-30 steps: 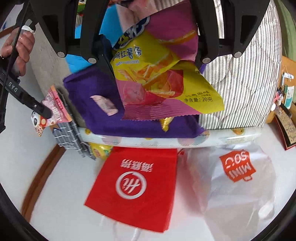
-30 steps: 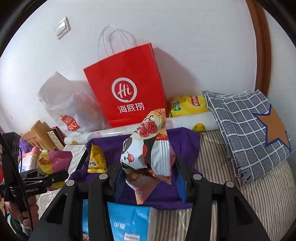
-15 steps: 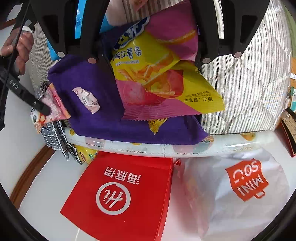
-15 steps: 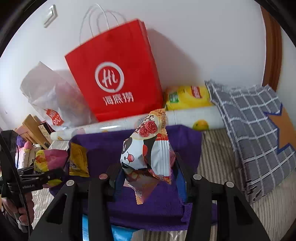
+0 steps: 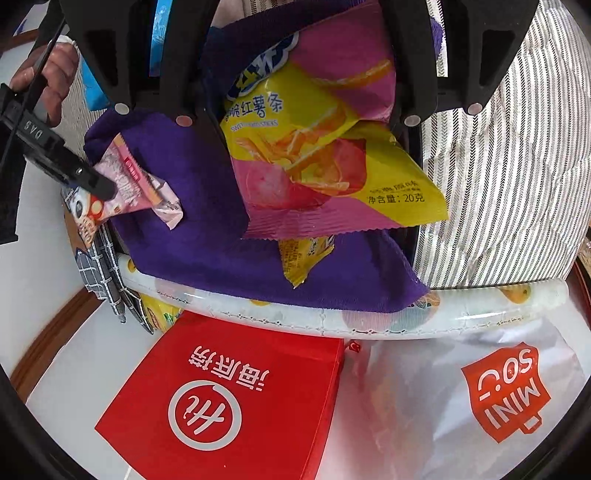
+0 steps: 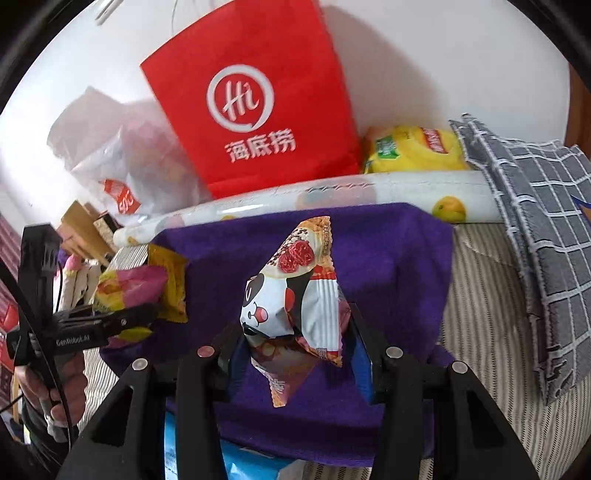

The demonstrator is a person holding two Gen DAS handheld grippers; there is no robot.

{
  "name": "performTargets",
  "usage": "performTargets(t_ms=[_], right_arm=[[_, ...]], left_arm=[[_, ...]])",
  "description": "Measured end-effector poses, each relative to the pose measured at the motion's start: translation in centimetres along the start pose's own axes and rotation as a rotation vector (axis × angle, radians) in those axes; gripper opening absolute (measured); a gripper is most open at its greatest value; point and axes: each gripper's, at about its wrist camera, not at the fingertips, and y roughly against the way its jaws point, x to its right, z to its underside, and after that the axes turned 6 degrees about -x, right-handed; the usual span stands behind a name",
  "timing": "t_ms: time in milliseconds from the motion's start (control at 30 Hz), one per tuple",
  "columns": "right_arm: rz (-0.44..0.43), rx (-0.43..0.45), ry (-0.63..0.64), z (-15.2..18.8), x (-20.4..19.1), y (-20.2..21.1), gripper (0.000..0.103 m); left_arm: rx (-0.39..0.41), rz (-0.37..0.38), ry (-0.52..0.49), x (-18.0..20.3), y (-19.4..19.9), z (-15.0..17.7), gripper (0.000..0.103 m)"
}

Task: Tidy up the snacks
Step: 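Lower the pink-yellow chip bag and panda bag onto the towel, open both tools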

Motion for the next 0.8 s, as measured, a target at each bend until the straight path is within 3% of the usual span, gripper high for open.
performTargets(t_ms=[133, 333, 400, 467, 800], right_arm=[[0.018, -0.035, -0.002, 0.1, 0.0, -0.5, 0.049], [0.074, 0.021, 0.019, 0.1, -0.3, 0.8, 0.069], [0.082, 0.034, 0.019, 0.0, -0.4, 1.3, 0.072], [0.089, 0.048, 0.016, -0.1, -0.5, 1.7, 0.073], [0.192, 0.138, 0.063, 0.5, -2.0, 4.9, 0.073]], left_arm=[[0.005, 0.002, -0.006, 0.1, 0.0, 0.1, 0.062], [0.002, -0.007, -0.014, 0.3, -0.4, 0.0, 0.062], [0.001, -0.002, -0.012, 0.3, -0.4, -0.1, 0.072], [0.012, -0.001, -0.008, 0.3, 0.0, -0.2, 0.08], [0.049, 0.008, 0.006, 0.0, 2.4, -0.1, 0.081]])
